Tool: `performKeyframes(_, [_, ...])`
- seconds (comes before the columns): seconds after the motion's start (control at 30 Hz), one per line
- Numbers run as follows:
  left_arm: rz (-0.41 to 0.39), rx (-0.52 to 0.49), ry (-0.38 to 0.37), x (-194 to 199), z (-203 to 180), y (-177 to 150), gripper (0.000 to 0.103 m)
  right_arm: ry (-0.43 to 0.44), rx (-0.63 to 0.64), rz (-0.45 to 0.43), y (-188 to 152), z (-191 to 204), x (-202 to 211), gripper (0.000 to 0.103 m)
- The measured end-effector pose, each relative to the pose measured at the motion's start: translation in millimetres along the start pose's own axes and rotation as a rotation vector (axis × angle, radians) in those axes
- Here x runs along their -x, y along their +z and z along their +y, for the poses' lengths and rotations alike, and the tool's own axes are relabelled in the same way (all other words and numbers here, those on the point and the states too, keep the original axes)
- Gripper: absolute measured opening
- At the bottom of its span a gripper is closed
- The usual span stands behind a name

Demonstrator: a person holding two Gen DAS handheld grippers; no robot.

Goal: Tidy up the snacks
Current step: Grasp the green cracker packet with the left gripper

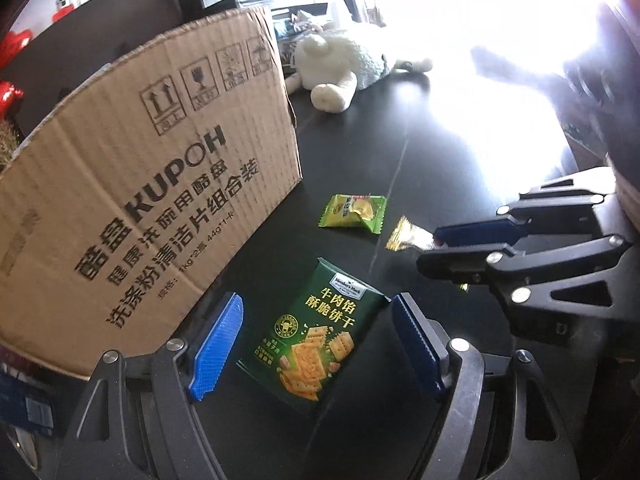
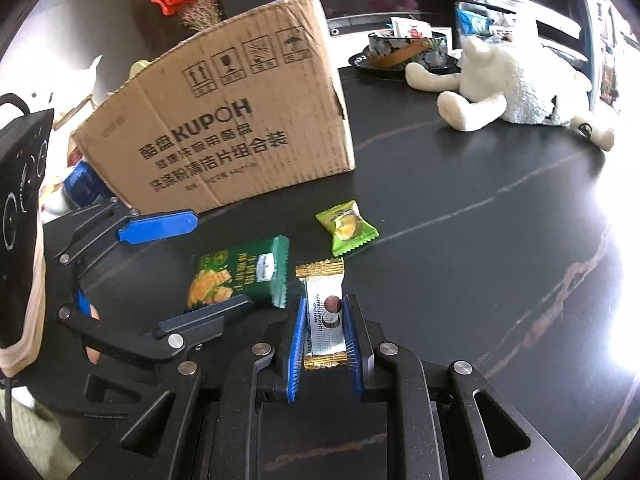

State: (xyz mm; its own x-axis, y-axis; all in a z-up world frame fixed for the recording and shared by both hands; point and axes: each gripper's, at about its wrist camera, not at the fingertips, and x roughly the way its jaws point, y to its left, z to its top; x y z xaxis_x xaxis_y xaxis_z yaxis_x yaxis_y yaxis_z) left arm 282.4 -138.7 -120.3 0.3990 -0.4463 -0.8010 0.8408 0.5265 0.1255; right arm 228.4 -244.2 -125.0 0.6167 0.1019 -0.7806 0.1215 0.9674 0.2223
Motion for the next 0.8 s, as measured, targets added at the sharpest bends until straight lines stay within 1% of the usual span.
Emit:
performKeyframes(0.27, [0.02,0.006,-0.023,-20.8,0.7,-1.4,0.075,-0.011,0.009,0.005,0.9,1.1,-4.6,0.02])
performKeyframes(0.3, [0.027,0.015,-0.032,-22.8,1.1,-1.4,0.071,-0.014,0.004,0.004,1.2,0.2,-5.0,0.02])
performKeyframes(0.37, [0.038,0.04,-0.06,-24.9,1.8,-1.0,0.066,-0.017,0.002,0.004,2.3,-1.1,-5.3,0.02])
performKeyframes(0.43, [0.041,0.052,-0.067,-22.9,2.0,-1.1,0.062,-0.017,-0.007,0.001,3.0,-2.8,-4.7,0.02])
performKeyframes(0.47, [0.041,0.053,-0.066,-21.8,1.7,-0.9,0.059,-0.015,-0.009,0.002,3.7,-3.6,-4.4,0.02])
performKeyframes(0.53, [0.043,0.071,-0.064,-19.5,2.9,-1.4,0.056,-0.016,-0.011,-0.003,4.2,-5.1,-3.8,0.02])
performKeyframes(0.6, [0.037,0.096,-0.053,-16.7,4.7,-2.5,0.05,-0.014,-0.009,-0.002,4.4,-5.2,-3.6,0.02])
performKeyframes(0.73, [0.034,0.159,-0.042,-8.3,10.5,-5.9,0.049,-0.019,-0.01,-0.002,3.6,-6.6,-2.7,0.02])
performKeyframes(0.8, [0.02,0.183,-0.02,-3.5,11.0,-7.1,0.043,-0.02,-0.007,-0.005,3.5,-6.9,-2.1,0.02])
